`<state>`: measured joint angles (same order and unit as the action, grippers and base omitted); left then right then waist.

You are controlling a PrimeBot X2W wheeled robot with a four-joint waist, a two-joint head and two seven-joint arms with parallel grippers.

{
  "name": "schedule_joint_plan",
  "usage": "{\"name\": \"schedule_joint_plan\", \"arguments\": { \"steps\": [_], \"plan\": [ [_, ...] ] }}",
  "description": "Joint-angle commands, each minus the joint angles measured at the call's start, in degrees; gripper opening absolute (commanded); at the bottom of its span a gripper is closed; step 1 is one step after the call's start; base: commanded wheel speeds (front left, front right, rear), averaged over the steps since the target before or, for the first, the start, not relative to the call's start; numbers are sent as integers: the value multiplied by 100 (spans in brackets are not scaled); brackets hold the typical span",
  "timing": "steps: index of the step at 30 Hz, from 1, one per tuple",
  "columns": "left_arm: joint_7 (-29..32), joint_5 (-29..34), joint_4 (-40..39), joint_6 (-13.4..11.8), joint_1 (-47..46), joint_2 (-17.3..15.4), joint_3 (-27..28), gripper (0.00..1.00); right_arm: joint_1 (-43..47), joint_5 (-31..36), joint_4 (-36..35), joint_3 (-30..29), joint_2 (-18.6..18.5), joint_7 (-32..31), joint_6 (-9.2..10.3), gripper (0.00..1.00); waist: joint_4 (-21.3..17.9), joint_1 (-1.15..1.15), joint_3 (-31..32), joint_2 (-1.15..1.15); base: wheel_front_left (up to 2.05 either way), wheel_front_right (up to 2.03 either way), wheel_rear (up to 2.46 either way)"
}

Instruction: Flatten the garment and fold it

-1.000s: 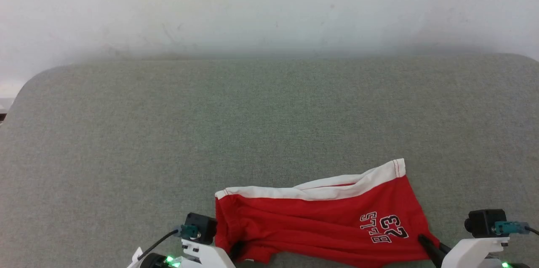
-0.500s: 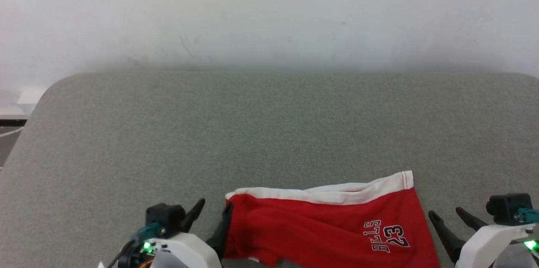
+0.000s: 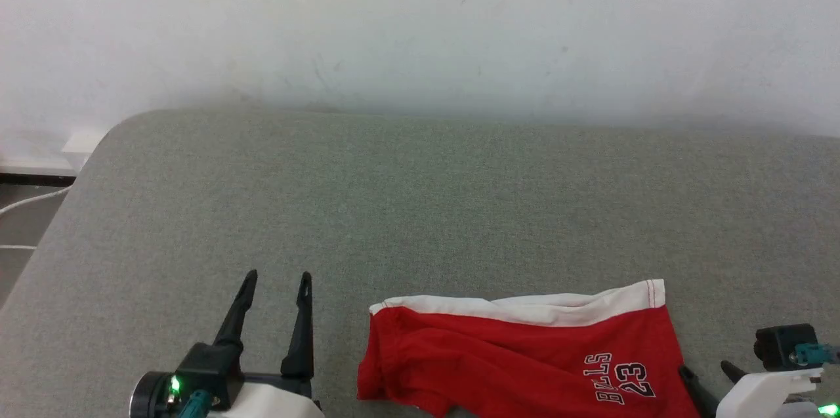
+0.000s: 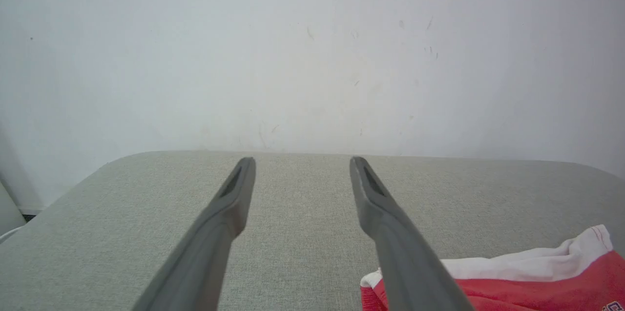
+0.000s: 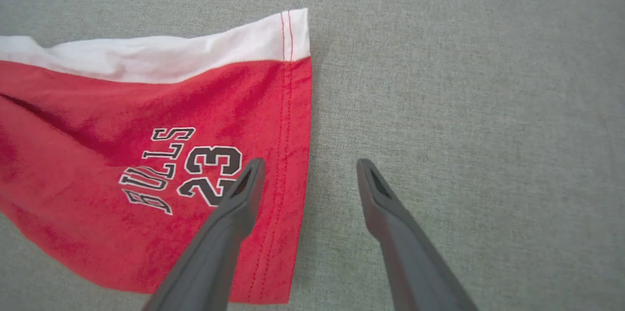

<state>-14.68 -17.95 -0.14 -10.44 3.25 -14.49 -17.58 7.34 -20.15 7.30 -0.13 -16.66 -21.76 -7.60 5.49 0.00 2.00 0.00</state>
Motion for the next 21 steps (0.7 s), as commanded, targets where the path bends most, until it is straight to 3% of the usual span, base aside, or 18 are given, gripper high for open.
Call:
{"name": "schedule_joint_plan", "arguments": {
  "steps": [1,10,19,20,21],
  "plan": [
    [-29,255,-92,-15,206,116,196,100,-37,3,94,-29,95,-63,11,100,46,0,-17,0,0,0,0],
    [-30,1304,-272,9,438,259,527,100,-198,-253,458,-40,250,-342,11,100,178,0,-135,0,0,0,0],
    [-31,1629,-338,73,365,348,536,100,-325,-548,792,145,302,-655,11,100,326,0,-369,0,0,0,0],
    [-31,1628,-333,89,349,363,536,100,-318,-595,817,177,310,-691,11,89,342,0,-388,0,0,0,0],
    [-31,1611,-326,110,334,385,542,100,-313,-629,834,213,312,-713,11,40,356,0,-404,0,0,0,0]
  ]
}}
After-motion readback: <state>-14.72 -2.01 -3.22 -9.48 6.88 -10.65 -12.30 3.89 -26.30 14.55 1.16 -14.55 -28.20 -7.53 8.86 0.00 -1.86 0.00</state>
